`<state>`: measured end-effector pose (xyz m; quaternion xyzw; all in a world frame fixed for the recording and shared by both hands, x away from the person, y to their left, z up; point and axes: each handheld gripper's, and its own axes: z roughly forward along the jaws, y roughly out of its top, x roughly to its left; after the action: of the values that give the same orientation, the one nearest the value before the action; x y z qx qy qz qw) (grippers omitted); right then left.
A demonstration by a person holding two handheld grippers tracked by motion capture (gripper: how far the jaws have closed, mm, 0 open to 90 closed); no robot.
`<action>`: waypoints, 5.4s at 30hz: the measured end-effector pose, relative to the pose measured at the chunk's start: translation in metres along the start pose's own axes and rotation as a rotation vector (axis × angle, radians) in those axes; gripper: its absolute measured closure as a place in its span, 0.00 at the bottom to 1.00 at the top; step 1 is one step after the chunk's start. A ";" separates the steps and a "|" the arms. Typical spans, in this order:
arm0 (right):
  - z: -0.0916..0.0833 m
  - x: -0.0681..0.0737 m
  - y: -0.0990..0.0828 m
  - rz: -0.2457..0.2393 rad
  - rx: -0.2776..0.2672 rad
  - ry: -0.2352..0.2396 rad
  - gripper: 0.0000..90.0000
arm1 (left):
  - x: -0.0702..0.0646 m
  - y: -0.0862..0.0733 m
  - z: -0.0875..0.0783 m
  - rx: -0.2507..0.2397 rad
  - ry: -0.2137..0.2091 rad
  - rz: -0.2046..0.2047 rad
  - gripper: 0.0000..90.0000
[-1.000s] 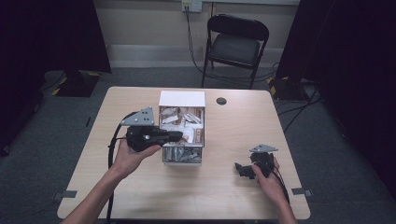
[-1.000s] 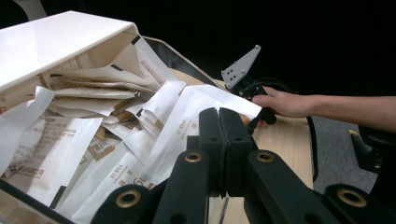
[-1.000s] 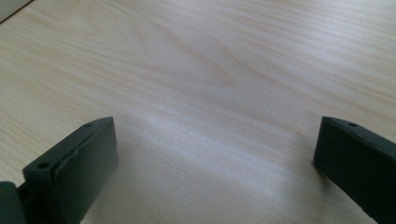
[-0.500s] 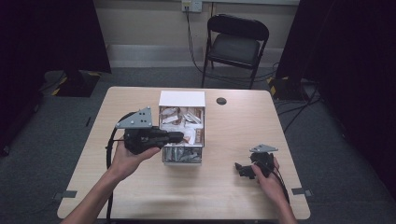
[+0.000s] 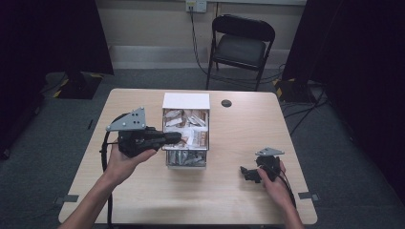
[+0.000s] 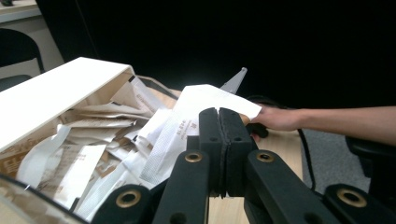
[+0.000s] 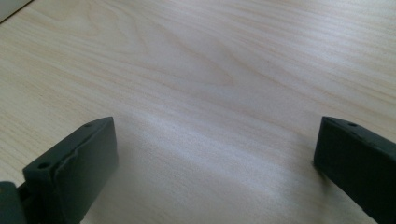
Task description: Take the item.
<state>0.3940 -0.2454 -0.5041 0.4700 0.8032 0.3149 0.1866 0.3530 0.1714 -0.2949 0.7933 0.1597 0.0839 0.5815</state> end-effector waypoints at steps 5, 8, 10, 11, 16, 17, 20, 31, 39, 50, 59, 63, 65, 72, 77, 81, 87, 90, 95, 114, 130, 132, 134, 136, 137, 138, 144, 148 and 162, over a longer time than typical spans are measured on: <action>0.000 0.000 0.000 -0.001 0.000 0.000 0.00 | -0.001 0.000 -0.004 0.001 0.008 0.001 0.99; 0.000 0.000 0.000 -0.001 0.000 0.000 0.00 | -0.002 0.000 -0.009 0.015 0.019 0.002 0.99; 0.000 0.000 0.000 -0.001 0.000 0.000 0.00 | -0.001 0.000 -0.013 0.025 0.033 0.011 0.99; 0.000 0.000 0.000 0.000 0.000 0.000 0.00 | -0.001 0.000 -0.015 0.021 0.035 0.009 0.99; 0.000 0.000 0.000 -0.001 0.000 0.000 0.00 | 0.004 -0.002 -0.029 -0.007 0.046 0.000 0.99; 0.000 0.000 0.000 0.000 0.000 0.000 0.00 | 0.004 -0.002 -0.031 -0.005 0.049 0.000 0.99; 0.000 0.000 0.000 -0.001 -0.001 -0.001 0.00 | 0.007 -0.002 -0.040 -0.021 0.065 -0.012 0.99; 0.000 0.000 0.000 -0.001 -0.001 -0.001 0.00 | 0.020 -0.007 -0.068 -0.064 0.138 -0.048 0.99; 0.000 0.000 0.000 -0.001 -0.001 0.000 0.00 | 0.028 -0.012 -0.086 -0.078 0.185 -0.060 0.99; 0.000 0.000 0.000 -0.001 -0.001 0.000 0.00 | 0.043 -0.024 -0.100 -0.070 0.265 -0.119 0.99; 0.000 0.000 0.000 -0.001 -0.001 0.000 0.00 | 0.062 -0.052 -0.098 0.010 0.305 -0.169 0.99; 0.000 0.000 0.000 -0.001 -0.001 0.000 0.00 | 0.066 -0.063 -0.091 0.054 0.308 -0.177 0.99; 0.000 0.000 0.000 -0.001 -0.001 0.000 0.00 | 0.069 -0.069 -0.087 0.071 0.310 -0.183 0.99; 0.000 0.000 0.000 -0.001 -0.001 -0.001 0.00 | 0.079 -0.090 -0.071 0.147 0.308 -0.216 0.99; 0.000 0.000 0.000 -0.001 -0.001 0.000 0.00 | 0.083 -0.102 -0.063 0.183 0.300 -0.235 0.99; 0.000 0.000 0.000 -0.001 -0.001 0.000 0.00 | 0.084 -0.108 -0.057 0.198 0.286 -0.239 0.99; 0.000 0.000 0.000 -0.001 -0.001 0.000 0.00 | 0.086 -0.119 -0.044 0.232 0.288 -0.259 0.99; 0.000 0.000 0.000 -0.001 -0.001 0.000 0.00 | 0.088 -0.126 -0.036 0.259 0.276 -0.263 0.99; 0.000 0.000 0.000 -0.001 -0.001 0.000 0.00 | 0.089 -0.139 -0.019 0.303 0.257 -0.276 0.99; 0.000 0.000 0.000 -0.001 -0.001 0.000 0.00 | 0.089 -0.163 0.013 0.391 0.204 -0.305 0.99; 0.000 0.000 0.000 -0.001 -0.001 0.000 0.00 | 0.087 -0.183 0.027 0.456 0.206 -0.320 0.99; 0.000 0.000 0.000 -0.001 -0.001 0.000 0.00 | 0.087 -0.183 0.029 0.468 0.204 -0.319 0.99; 0.000 0.000 0.000 0.000 0.000 0.000 0.00 | 0.086 -0.183 0.032 0.471 0.205 -0.313 0.99; 0.000 0.000 0.000 -0.001 -0.001 0.000 0.00 | 0.086 -0.184 0.033 0.478 0.215 -0.308 0.99; 0.000 0.000 0.000 -0.001 -0.001 0.000 0.00 | 0.087 -0.185 0.033 0.473 0.214 -0.315 0.99; 0.000 0.000 0.000 -0.001 -0.001 0.000 0.00 | 0.088 -0.185 0.033 0.472 0.219 -0.315 0.99; 0.000 0.000 0.000 -0.001 0.000 0.000 0.00 | 0.091 -0.188 0.032 0.457 0.220 -0.329 0.99; 0.000 0.000 0.000 -0.001 -0.001 0.000 0.00 | 0.090 -0.189 0.035 0.455 0.223 -0.319 0.97; 0.000 0.000 0.000 -0.001 -0.001 0.000 0.00 | 0.089 -0.190 0.037 0.471 0.244 -0.310 0.80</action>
<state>0.3939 -0.2455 -0.5041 0.4697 0.8032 0.3150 0.1870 0.4186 0.2214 -0.4914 0.8565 0.3626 0.0493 0.3641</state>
